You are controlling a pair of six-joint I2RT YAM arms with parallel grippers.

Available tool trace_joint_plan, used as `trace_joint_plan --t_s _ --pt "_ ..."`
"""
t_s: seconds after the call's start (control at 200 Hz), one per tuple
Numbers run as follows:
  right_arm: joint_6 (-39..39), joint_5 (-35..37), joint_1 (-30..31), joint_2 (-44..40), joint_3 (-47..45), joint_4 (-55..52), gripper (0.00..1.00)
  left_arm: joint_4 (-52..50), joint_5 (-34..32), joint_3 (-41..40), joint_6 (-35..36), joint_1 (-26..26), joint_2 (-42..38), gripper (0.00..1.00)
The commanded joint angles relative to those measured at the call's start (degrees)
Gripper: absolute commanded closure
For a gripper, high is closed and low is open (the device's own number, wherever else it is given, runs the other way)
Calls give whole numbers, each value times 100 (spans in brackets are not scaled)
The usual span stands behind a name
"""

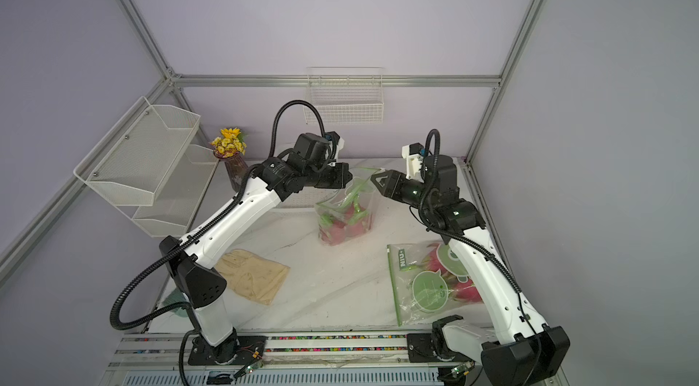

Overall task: Open the zip-top bag and take out the dragon fruit
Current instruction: Open the zipper of the food storage bag at the center of the board.

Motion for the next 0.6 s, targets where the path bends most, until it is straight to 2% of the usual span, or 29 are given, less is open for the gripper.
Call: trace_joint_plan --t_s 0.0,0.19,0.44,0.515,0.58,0.595 --pt "306 290 245 63 -23 -414 53 537 -113 249 -603 -31 -107 100" --pt "550 367 419 263 -194 -11 47 814 -34 138 -786 -30 -158 100" --pt "446 575 508 740 -66 -42 48 1059 115 5 -867 -31 -258 100" --pt "406 597 512 823 -51 -66 55 1169 145 -39 -900 -31 -273 100" --pt "298 751 515 876 52 -258 67 1293 225 -106 -928 -25 -303 100" --pt "253 816 513 881 95 -329 74 1313 244 -120 -936 -22 -310 100"
